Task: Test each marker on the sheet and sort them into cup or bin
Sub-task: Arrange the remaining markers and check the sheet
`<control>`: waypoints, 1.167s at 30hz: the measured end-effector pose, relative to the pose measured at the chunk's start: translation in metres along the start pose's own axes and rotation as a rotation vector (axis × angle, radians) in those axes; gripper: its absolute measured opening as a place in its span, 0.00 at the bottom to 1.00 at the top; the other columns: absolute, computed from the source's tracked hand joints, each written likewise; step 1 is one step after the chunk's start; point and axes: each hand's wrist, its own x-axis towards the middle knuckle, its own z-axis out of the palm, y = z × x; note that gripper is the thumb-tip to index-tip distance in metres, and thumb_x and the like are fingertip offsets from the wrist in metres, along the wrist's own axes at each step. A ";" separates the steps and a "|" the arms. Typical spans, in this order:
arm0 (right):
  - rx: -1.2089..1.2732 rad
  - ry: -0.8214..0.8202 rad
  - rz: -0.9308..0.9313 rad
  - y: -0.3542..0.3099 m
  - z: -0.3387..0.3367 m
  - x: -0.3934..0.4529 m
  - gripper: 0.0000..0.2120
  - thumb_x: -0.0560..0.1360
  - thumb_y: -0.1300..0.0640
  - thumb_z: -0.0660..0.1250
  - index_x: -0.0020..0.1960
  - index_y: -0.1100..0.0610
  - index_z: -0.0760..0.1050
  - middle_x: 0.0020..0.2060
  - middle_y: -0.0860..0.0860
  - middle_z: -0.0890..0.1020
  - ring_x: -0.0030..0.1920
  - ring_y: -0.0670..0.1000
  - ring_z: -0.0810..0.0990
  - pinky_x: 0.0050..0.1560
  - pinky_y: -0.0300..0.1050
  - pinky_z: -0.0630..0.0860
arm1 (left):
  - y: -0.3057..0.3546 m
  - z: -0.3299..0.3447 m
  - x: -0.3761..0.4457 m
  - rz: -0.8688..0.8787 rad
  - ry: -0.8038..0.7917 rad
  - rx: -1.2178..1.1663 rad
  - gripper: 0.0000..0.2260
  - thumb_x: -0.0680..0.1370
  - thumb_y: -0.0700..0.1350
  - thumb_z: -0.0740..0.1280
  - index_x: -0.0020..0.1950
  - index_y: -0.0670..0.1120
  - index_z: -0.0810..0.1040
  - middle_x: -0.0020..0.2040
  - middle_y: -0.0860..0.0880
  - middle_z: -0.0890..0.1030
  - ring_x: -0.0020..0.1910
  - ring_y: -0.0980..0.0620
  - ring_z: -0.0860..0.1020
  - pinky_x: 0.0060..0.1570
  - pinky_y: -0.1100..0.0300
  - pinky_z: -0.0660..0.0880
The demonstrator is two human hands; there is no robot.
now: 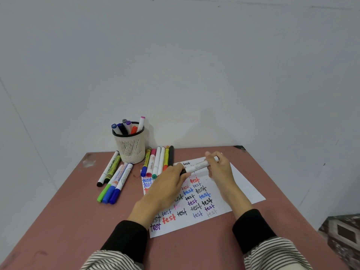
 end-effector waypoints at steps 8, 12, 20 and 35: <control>0.040 -0.030 0.023 -0.004 -0.005 -0.001 0.16 0.81 0.55 0.62 0.34 0.55 0.67 0.26 0.43 0.69 0.28 0.45 0.62 0.32 0.37 0.61 | 0.005 -0.005 -0.003 0.034 -0.085 0.068 0.20 0.81 0.61 0.51 0.37 0.50 0.65 0.30 0.52 0.68 0.29 0.55 0.65 0.30 0.62 0.61; 0.243 -0.015 0.036 -0.007 -0.006 -0.001 0.11 0.79 0.54 0.66 0.40 0.57 0.70 0.24 0.43 0.66 0.27 0.45 0.61 0.28 0.36 0.60 | 0.004 0.000 -0.003 0.050 -0.047 -0.010 0.19 0.81 0.61 0.52 0.39 0.50 0.68 0.31 0.52 0.69 0.28 0.55 0.65 0.30 0.62 0.63; 0.344 -0.124 0.221 -0.004 -0.005 0.001 0.24 0.76 0.41 0.65 0.39 0.61 0.82 0.21 0.49 0.62 0.24 0.46 0.58 0.28 0.39 0.57 | 0.001 0.006 -0.001 -0.015 -0.094 0.006 0.18 0.78 0.64 0.50 0.47 0.50 0.67 0.36 0.52 0.75 0.33 0.55 0.72 0.33 0.61 0.68; 0.041 0.129 0.118 0.017 -0.007 0.018 0.02 0.74 0.59 0.70 0.47 0.58 0.80 0.37 0.52 0.81 0.34 0.46 0.76 0.34 0.39 0.74 | 0.001 0.003 0.001 -0.059 0.171 -0.385 0.09 0.83 0.53 0.53 0.50 0.50 0.68 0.35 0.51 0.71 0.30 0.59 0.66 0.31 0.64 0.65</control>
